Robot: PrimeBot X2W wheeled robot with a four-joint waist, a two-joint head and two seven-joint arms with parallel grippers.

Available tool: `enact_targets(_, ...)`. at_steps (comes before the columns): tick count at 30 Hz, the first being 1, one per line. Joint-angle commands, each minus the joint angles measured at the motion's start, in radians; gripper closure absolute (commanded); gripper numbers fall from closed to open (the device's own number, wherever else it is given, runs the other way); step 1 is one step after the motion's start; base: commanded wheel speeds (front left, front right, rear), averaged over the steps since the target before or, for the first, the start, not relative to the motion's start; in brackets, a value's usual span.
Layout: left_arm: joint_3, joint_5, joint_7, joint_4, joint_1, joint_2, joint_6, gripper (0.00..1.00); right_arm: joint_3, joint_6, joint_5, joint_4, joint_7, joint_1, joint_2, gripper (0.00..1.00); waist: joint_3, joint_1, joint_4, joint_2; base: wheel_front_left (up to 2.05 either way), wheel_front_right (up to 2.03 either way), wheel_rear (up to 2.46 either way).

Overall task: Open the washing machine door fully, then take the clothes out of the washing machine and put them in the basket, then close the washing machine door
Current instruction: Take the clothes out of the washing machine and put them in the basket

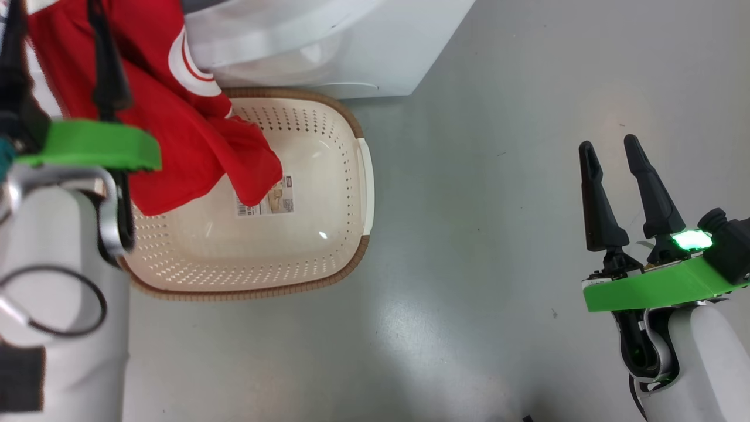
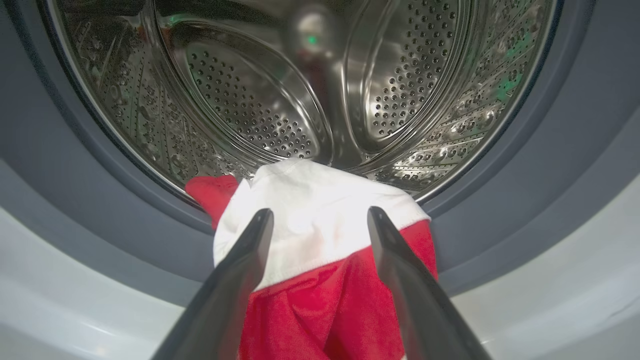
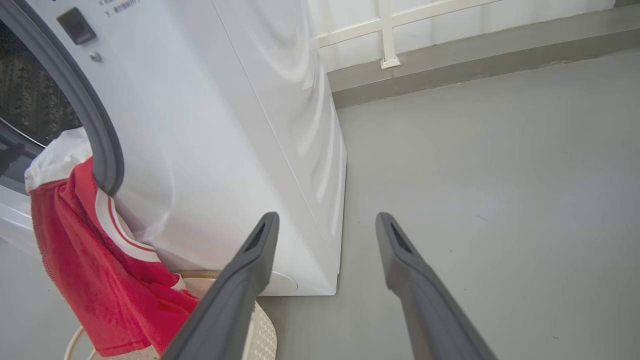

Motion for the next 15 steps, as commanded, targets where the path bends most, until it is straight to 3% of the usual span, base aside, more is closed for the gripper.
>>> enact_targets(1,0.028,0.013,-0.005,0.028,-0.046,0.051,0.011,0.0,0.019,0.007,-0.004,-0.022,-0.006,0.007,0.0,0.0,0.008,-0.0001,-0.002,0.0,0.0,0.0,0.0)
enact_targets(10,0.022,0.044,-0.005,0.246,-0.218,0.109,0.045,0.0,0.024,0.007,-0.002,-0.025,-0.006,-0.006,0.005,0.0,0.03,-0.0001,-0.008,0.0,0.0,0.0,0.0)
enact_targets(15,0.024,0.032,-0.005,0.361,-0.282,0.13,0.033,0.0,0.028,0.007,0.0,-0.025,-0.006,-0.014,0.009,0.0,0.039,-0.0001,-0.017,0.0,0.0,0.0,0.0)
